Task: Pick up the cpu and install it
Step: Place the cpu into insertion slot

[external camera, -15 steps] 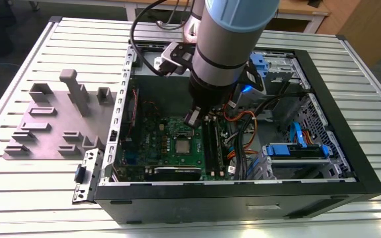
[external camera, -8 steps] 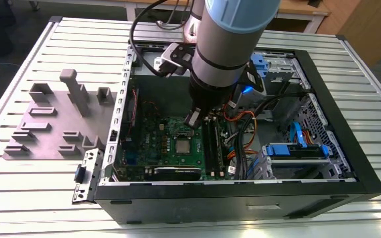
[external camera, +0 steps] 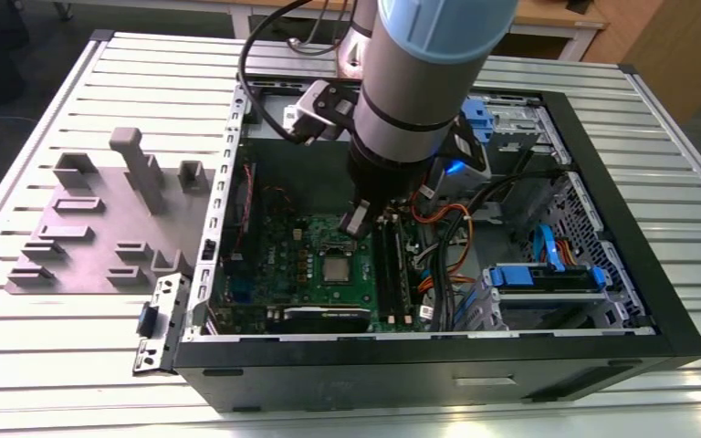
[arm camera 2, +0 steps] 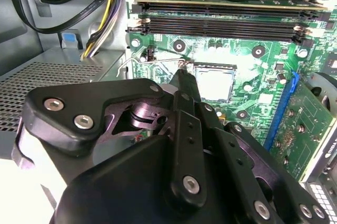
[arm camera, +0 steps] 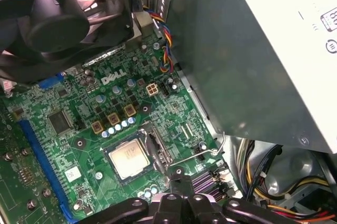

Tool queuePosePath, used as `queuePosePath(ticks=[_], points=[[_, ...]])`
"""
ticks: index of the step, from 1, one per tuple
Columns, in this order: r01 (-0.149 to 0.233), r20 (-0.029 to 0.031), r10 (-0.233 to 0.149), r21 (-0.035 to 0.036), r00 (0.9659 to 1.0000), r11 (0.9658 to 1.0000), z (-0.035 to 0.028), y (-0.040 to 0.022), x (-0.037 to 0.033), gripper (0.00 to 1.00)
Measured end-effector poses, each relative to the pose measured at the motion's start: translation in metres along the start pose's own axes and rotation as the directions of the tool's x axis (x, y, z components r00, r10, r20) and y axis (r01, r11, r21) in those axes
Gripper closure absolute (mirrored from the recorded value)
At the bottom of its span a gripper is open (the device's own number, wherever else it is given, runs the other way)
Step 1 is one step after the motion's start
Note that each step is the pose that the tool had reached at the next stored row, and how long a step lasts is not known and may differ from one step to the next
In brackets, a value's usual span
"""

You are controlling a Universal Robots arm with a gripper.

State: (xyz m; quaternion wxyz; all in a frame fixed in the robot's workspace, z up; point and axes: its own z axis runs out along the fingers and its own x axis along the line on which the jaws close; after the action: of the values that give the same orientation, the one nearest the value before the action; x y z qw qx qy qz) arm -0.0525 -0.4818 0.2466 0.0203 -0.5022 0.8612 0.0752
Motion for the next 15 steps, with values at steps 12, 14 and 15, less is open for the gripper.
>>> queuePosePath(ticks=[12,14,15], points=[[0.0,-0.0002,0.0,0.0001,1.0,1.0,-0.0003,-0.001,0.0017,0.89],[0.0,-0.0005,0.0,0.0003,1.0,1.0,-0.0003,-0.001,0.0018,0.89],[0.0,-0.0009,0.0,0.0006,1.0,1.0,-0.0003,-0.001,0.0018,0.89]])
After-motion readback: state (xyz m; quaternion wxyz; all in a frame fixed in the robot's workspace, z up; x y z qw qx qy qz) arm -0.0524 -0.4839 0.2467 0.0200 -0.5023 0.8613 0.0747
